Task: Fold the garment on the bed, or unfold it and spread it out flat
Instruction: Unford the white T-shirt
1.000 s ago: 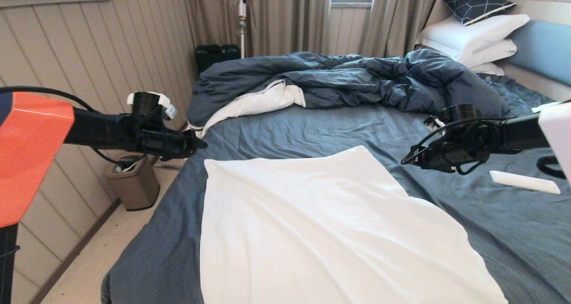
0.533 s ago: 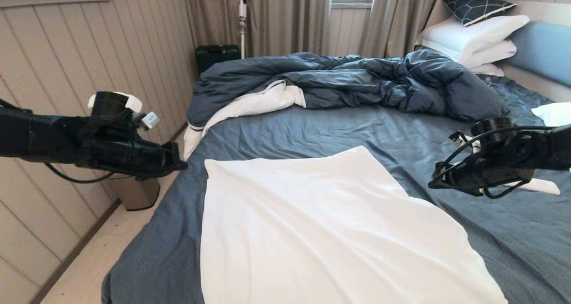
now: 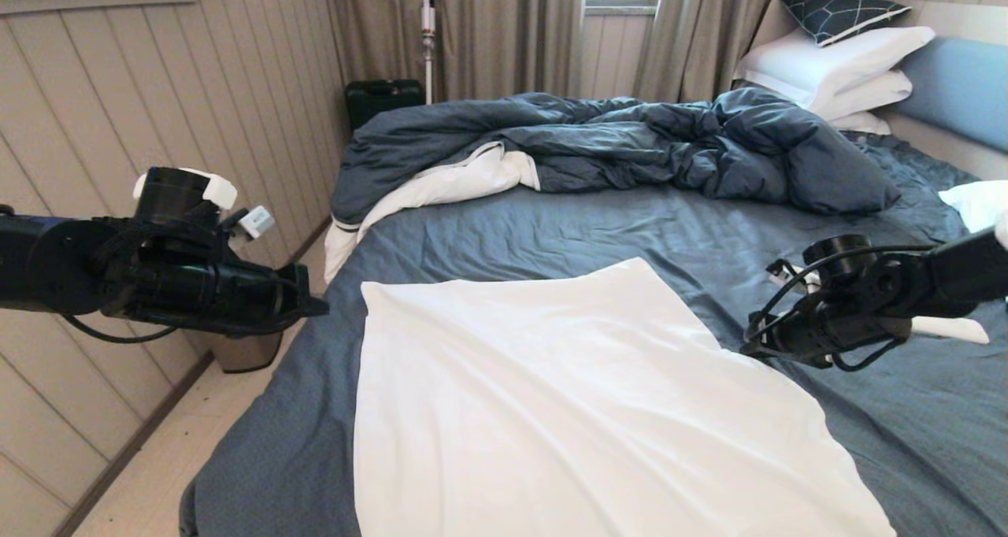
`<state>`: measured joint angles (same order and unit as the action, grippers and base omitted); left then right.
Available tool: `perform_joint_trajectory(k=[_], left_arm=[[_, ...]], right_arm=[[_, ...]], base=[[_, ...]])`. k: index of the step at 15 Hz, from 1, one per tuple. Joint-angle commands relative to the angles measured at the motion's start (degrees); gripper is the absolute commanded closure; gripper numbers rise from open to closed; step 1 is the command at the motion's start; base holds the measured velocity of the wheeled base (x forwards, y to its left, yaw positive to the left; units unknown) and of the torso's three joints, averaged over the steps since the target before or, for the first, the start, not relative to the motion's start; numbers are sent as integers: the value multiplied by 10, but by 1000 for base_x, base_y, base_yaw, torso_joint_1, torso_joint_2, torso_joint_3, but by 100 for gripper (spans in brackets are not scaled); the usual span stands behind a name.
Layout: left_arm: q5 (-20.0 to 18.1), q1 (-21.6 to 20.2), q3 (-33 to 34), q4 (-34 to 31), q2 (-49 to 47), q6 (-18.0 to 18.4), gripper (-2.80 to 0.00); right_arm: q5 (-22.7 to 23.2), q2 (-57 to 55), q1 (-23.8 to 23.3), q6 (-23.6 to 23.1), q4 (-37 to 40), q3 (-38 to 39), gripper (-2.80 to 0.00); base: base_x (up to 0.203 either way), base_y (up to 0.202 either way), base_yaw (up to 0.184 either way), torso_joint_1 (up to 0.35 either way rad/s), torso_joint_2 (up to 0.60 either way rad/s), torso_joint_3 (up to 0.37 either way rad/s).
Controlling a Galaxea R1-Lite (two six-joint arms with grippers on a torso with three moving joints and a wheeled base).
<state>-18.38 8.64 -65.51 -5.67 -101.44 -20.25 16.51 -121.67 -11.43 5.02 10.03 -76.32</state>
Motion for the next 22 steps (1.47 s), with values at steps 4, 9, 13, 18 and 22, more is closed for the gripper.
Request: perform_joint_trajectory(k=[4, 9, 13, 18, 22], left_arm=[[-2, 7, -4, 0, -14, -1, 0], [-1, 8, -4, 0, -15, -1, 0], [-2, 8, -3, 4, -20, -1, 0], [-2, 8, -4, 13, -25, -1, 0], [-3, 8, -1, 14, -31, -1, 0]], right_arm=[[0, 10, 1, 0, 0, 9, 0], [0, 27, 16, 1, 0, 16, -280], [-1, 29, 35, 0, -4, 54, -280], [-2, 29, 39, 1, -4, 53, 0], [-3, 32, 33, 1, -4, 55, 0]], base=[[0, 0, 0, 0, 0, 0], [0, 0, 0, 0, 0, 0], [0, 0, 0, 0, 0, 0], [0, 0, 0, 0, 0, 0], [0, 0, 0, 0, 0, 0]])
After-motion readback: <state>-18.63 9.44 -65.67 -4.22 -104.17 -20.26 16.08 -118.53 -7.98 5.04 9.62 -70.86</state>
